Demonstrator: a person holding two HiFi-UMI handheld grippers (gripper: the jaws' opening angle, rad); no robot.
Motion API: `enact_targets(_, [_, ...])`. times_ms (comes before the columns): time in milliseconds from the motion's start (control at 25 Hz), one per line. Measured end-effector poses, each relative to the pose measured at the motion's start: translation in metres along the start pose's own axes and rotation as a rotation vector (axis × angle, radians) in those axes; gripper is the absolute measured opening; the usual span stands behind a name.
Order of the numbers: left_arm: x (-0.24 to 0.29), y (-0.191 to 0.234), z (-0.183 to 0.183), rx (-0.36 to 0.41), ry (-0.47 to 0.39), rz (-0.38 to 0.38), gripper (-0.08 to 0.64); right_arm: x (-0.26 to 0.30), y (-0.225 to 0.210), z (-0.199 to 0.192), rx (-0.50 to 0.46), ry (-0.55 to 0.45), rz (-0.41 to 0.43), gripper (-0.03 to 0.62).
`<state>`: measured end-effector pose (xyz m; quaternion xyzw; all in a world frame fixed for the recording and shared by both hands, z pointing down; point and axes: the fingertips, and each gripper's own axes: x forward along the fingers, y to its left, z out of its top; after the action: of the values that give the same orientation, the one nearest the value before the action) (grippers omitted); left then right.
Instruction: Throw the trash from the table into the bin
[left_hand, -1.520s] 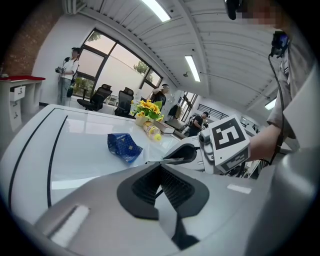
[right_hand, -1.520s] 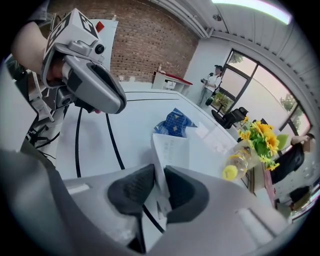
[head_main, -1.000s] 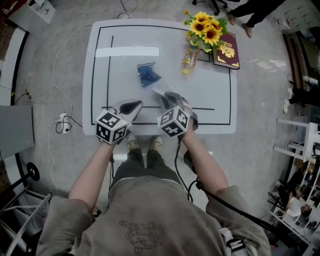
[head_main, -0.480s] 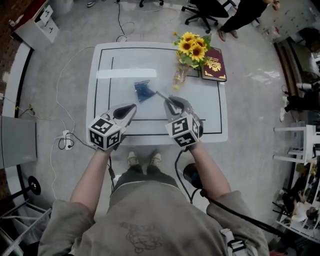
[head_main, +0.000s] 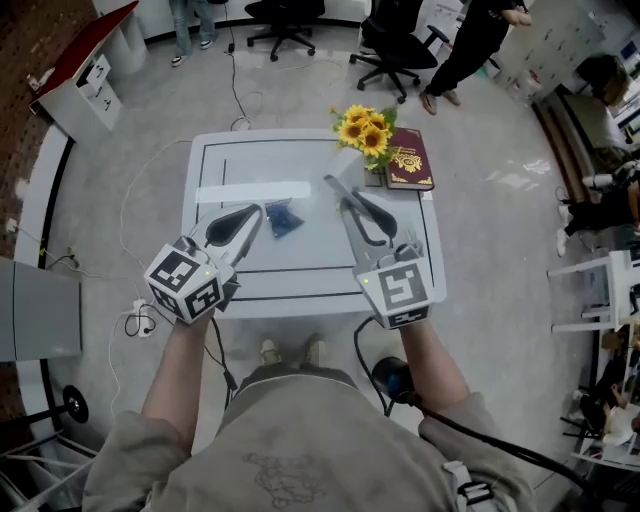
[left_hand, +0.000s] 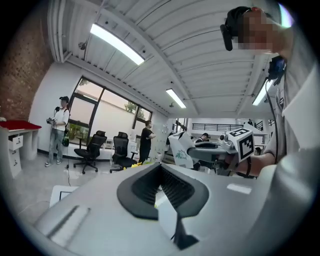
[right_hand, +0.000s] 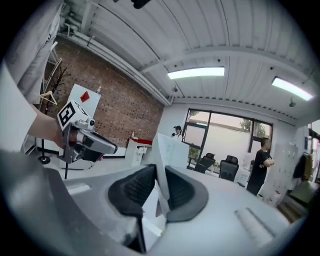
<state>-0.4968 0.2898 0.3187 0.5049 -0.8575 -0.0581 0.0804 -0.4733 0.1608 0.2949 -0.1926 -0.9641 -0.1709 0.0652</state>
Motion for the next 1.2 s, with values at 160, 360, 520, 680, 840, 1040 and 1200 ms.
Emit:
enact_targets(160, [-0.006, -0.015, 0.042, 0.042, -0.055, -0.014, -0.002, -0.022, -0.011, 0.038, -0.006, -0.106, -0.04, 0.063])
enact_targets(360, [-0.018, -0.033, 0.073, 0.089, -0.109, -0.031, -0.002, -0.045, -0.009, 0.066, 0.0, -0.199, -0.066, 0.063])
enact_targets(520, [-0.025, -0.046, 0.075, 0.15, -0.134, -0.069, -0.002, -0.055, -0.003, 0.068, 0.038, -0.251, -0.081, 0.063])
enact_targets(680, [-0.03, -0.054, 0.062, 0.179, -0.104, -0.082, -0.002, -0.06, 0.007, 0.061, 0.064, -0.259, -0.077, 0.064])
enact_targets(840, [-0.036, -0.05, 0.057, 0.145, -0.107, -0.064, -0.002, -0.059, 0.014, 0.053, 0.07, -0.239, -0.065, 0.064])
enact_targets(1040, [-0.041, -0.047, 0.057, 0.139, -0.105, -0.054, -0.002, -0.056, 0.019, 0.051, 0.073, -0.226, -0.06, 0.064])
enact_targets(1200, [-0.046, -0.046, 0.053, 0.132, -0.102, -0.053, -0.002, -0.053, 0.025, 0.047, 0.078, -0.214, -0.053, 0.064])
